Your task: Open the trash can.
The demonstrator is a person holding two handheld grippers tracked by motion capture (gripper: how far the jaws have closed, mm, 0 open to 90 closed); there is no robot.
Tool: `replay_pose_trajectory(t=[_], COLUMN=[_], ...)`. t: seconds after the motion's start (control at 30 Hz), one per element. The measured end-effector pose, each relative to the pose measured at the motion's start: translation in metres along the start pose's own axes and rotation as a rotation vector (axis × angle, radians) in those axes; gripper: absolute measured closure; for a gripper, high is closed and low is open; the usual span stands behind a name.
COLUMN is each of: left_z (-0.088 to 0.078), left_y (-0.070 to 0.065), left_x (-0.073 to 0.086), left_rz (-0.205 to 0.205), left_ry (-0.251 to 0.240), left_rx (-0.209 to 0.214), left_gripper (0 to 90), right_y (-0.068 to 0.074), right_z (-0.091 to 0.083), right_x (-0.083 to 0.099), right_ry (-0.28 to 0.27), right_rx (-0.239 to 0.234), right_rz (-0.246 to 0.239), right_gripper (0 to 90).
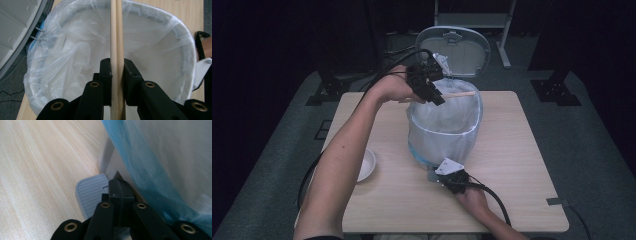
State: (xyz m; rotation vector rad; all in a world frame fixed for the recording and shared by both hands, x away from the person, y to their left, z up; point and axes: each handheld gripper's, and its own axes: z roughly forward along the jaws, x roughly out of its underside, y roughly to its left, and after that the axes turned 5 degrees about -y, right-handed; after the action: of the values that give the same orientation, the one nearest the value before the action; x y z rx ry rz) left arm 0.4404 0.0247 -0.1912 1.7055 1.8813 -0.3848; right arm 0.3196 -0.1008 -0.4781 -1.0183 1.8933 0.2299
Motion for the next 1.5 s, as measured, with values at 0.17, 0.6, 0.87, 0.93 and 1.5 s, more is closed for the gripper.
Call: replay_pose_trajectory(t=[0.17,0.6,0.87,0.93,1.5], left_z=[0.004,0.001,-0.011,-0.015,-0.035], left_y=[0.001,0.002,-0.005,-0.007,-0.018], left_x=[0.0,0.001,0.005,0.006,0.034], left_rz=[-0.006,-0.027,-0.018,-0.016,-0.042], left_ry=[0.004,-0.022,-0.067,-0.077,-0.154], left_rx=[0.0,-0.006,0.003,-0.003,-0.012], left_gripper=[79.6,71.9,65.5,63.4,43.7], right_y=[0.0,0.0,0.0,0.0,0.0], right_z=[0.0,0.0,0.0,0.0,0.0], right_x=[0.0,0.0,0.0,0.0,0.0], right_ry=[0.0,0.0,0.0,0.0,0.0], right_rx=[-0.002,-0.001,0.001,0.001,0.002], right_rz=[0.0,0.001,0.001,0.001,0.0], right_gripper=[89.9,89.9,89.9,89.9,89.9])
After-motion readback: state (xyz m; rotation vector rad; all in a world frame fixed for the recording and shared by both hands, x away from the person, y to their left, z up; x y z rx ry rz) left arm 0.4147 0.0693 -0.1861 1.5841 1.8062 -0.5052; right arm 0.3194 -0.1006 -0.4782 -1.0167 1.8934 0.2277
